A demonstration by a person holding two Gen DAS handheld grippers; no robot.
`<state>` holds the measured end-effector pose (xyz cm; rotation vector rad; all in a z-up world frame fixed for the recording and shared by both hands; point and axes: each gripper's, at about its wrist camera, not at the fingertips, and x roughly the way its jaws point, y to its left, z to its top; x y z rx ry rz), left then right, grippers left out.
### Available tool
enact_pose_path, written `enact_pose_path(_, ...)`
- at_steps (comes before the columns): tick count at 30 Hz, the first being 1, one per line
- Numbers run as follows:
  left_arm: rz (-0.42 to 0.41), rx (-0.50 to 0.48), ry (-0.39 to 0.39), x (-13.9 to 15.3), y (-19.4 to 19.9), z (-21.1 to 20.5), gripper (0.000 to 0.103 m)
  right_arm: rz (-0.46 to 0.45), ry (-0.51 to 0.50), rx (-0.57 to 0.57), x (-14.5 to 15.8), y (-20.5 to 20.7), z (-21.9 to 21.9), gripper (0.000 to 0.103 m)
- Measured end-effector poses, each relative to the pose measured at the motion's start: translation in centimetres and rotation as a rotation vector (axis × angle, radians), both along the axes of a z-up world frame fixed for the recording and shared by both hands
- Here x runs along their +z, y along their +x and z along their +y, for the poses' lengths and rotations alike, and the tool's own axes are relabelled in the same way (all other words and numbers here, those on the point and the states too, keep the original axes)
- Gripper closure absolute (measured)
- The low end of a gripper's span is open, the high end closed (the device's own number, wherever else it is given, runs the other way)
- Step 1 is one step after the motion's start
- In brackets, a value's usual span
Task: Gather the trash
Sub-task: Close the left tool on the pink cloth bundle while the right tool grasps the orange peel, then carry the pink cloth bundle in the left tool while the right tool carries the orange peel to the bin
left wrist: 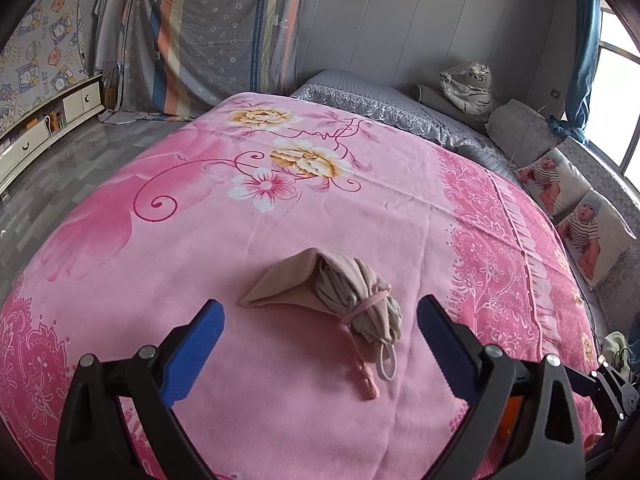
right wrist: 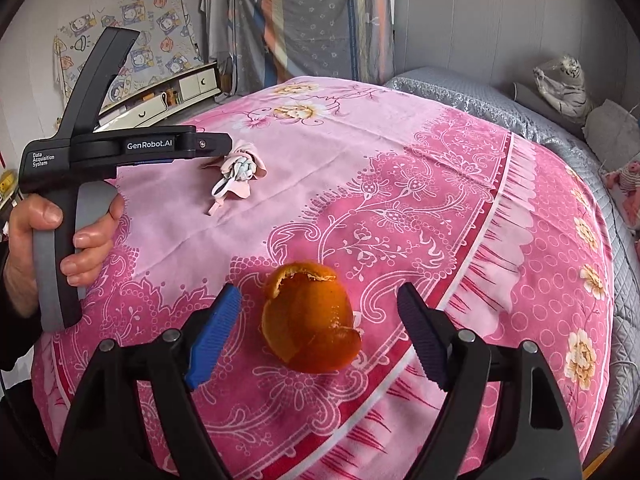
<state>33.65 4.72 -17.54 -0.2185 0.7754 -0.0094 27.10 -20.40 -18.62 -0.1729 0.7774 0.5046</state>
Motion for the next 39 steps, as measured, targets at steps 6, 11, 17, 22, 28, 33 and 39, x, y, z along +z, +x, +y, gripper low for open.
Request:
enact_pose_path(6,0.014,-0.029,0.012,-0.6,1.2,-0.9,0.014,0.016,0.012,0.003,-0.3,0.7,0.4,0.027)
enact_pose_path(11,0.045,-0.044,0.004,-1.5,2.0,-1.2,0.030,0.039,0.027,-0.005,-0.9,1.1,0.3,0.032)
enact_pose_path(17,0.073,-0.071,-0.025,-2.4,2.8,-1.7,0.057,0.065,0.037,-0.011,-1.4,1.7,0.2,0.046)
enact_pose_path(22,0.058,-0.070,-0.060,-2.4,2.7,-1.5,0.067,0.069,0.042,-0.010,-1.4,1.7,0.2,0.061)
enact_pose_path(28,0.037,-0.055,-0.055,-1.9,2.3,-1.3,0.073,0.067,0.078,-0.031,-1.0,1.8,-0.4,0.070)
enact_pose_path(33,0.012,-0.058,-0.049,-0.9,1.6,-1.1,0.074,0.047,0.089,-0.048,-0.3,1.5,-0.9,0.071)
enact_pose_path(39,-0.032,-0.064,-0.043,0.7,0.3,-1.0,0.074,0.013,0.102,-0.066,1.2,0.6,-1.5,0.071)
